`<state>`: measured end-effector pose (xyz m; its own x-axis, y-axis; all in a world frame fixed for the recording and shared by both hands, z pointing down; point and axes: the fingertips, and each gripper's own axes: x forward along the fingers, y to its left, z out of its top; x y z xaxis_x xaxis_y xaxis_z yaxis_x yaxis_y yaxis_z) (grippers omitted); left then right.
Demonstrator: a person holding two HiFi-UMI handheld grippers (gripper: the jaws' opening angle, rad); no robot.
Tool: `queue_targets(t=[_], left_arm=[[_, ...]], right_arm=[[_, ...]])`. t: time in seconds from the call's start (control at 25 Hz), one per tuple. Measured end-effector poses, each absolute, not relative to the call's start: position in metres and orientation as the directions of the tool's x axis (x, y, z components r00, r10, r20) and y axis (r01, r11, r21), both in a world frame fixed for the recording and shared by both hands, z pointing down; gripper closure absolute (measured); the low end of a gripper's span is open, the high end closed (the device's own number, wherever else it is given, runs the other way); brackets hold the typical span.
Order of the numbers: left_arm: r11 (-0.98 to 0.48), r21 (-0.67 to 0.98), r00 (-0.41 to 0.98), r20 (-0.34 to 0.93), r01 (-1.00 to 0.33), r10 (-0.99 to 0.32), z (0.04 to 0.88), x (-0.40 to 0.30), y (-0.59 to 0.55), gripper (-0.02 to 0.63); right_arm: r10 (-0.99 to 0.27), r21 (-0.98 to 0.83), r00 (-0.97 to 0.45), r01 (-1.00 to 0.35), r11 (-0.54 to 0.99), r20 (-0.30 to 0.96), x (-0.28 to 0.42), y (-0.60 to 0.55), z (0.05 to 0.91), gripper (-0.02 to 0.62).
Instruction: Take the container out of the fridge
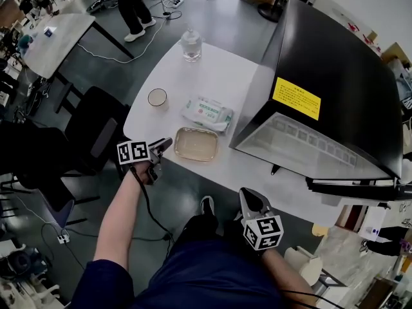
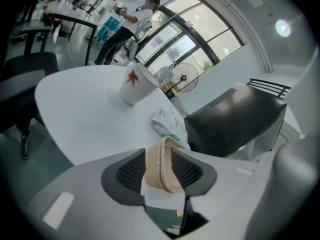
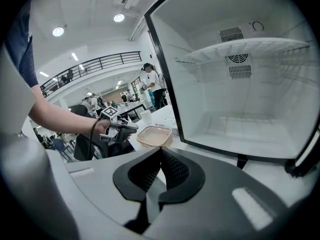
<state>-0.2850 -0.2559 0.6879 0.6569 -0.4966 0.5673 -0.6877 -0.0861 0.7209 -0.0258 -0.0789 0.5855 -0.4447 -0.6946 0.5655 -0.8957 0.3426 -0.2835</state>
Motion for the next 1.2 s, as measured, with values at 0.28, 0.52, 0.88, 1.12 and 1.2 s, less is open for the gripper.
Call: queue_targets(t=[0.28,0.52,0.88,1.12,1.2], left_arm=[[-0.051,0.611,0.5,0.595,-0.79,-0.629,0.66,-0.301,-0.252,0.471],[-0.173,0.421,0.393,0.52,-0.891,-0.759,0.589,-0.268,-0.248,0.471],[-0.408,0.3,0.496,0.338,-0.862,-0.8,0.485,-0.153,-0.204,0.472],[-0.535,0.253,0.584,0.199,-0.806,-0.787,0.425,-0.079,-0.181,0.489],[-0.552,0.219,0.587,0.151,-0.805,-0.796,0.405,-0.064,-0.181,0.512]], right_arm=[[-0.697,-0.274,-0.466,-0.885,0.377,0.546,-0.021,-0.079,0.576,0.589],[-0.747,-0.239,-0.464,-0.886,0.398,0.476,-0.007,-0.093,0.552,0.589],[-0.835,-0.2,-0.414,-0.91,0.364,0.362,0.045,-0.124,0.505,0.589],[-0.904,-0.159,-0.36,-0.93,0.33,0.231,0.087,-0.134,0.454,0.589],[-0.923,-0.118,-0.343,-0.938,0.326,0.176,0.099,-0.136,0.434,0.589]])
